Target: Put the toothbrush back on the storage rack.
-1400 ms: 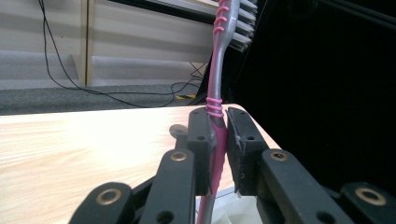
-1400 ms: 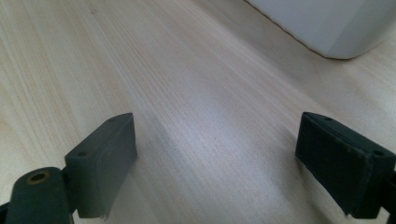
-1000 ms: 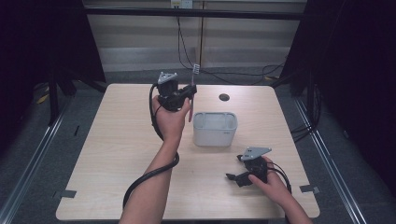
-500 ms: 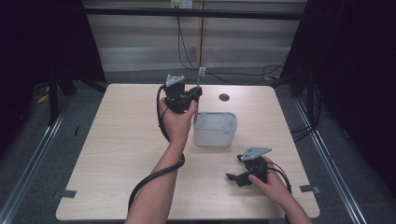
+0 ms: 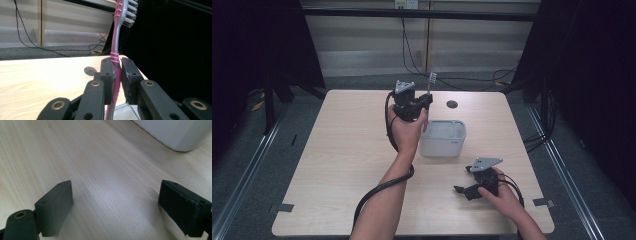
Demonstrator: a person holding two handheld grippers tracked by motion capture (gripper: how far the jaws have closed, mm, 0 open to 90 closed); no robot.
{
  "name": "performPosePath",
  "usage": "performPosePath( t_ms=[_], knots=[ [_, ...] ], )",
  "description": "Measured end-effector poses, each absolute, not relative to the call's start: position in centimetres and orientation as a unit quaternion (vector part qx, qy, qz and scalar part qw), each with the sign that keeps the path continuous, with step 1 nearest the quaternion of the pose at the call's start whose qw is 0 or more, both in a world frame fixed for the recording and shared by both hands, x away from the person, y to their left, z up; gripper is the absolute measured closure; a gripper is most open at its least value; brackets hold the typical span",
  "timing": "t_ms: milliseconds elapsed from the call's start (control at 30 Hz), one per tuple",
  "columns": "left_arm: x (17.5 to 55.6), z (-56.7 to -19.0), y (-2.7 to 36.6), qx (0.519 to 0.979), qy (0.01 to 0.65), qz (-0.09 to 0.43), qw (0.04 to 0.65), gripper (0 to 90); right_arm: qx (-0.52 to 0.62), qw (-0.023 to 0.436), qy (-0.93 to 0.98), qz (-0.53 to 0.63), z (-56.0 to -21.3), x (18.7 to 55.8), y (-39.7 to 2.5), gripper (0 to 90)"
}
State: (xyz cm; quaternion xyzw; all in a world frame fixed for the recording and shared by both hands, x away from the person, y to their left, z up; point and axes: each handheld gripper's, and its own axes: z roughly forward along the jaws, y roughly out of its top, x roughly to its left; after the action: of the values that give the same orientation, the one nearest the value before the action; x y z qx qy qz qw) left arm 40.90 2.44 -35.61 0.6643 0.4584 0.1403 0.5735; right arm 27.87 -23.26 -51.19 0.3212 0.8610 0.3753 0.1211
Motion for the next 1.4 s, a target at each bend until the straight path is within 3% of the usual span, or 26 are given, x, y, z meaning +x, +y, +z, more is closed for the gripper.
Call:
performPosePath(
  t_ms=[1400],
  knots=[
    [39.3, -37.5, 3.9, 0.685, 0.456, 0.146, 0.55, 79.6, 0.321, 0.12, 0.861, 0.375, -51.2, 27.9, -23.3, 11.8]
  ],
)
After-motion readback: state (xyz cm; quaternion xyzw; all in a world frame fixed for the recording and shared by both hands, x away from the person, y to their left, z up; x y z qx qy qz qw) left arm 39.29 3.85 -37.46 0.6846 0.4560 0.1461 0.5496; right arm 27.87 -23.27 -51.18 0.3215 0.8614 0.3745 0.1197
